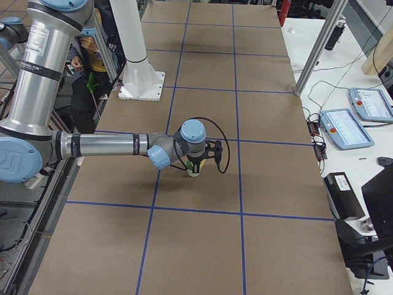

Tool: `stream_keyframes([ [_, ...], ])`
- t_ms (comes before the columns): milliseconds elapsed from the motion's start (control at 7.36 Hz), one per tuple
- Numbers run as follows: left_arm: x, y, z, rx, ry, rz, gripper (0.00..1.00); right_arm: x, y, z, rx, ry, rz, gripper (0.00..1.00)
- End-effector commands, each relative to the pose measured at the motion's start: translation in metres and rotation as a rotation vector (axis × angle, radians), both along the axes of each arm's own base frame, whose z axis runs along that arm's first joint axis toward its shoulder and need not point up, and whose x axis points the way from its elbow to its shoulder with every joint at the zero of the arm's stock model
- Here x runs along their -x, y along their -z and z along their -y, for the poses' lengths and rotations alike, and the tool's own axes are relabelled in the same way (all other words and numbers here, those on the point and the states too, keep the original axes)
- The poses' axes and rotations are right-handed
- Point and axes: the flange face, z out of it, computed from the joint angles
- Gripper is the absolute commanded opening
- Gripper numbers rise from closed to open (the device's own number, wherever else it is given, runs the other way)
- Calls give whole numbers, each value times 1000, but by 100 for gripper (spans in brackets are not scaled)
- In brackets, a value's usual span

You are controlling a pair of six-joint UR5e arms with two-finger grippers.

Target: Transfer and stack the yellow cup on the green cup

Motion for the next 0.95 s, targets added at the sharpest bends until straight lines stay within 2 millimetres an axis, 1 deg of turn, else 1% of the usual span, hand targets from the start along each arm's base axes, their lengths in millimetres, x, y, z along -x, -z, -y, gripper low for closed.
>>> stream_keyframes([
  [0,0,0,0,2,1,0,100,4,-1,-2,1,12,0,0],
  [407,0,0,0,2,1,0,100,7,-1,-3,2,18,-1,0],
  [543,0,-1,0,2,1,0,100,6,-2,-4,5,18,0,31],
  [679,0,-1,0,2,1,0,100,6,-1,-4,8,13,0,99],
  [815,0,0,1,0,1,1,100,7,-1,-3,9,12,0,100],
])
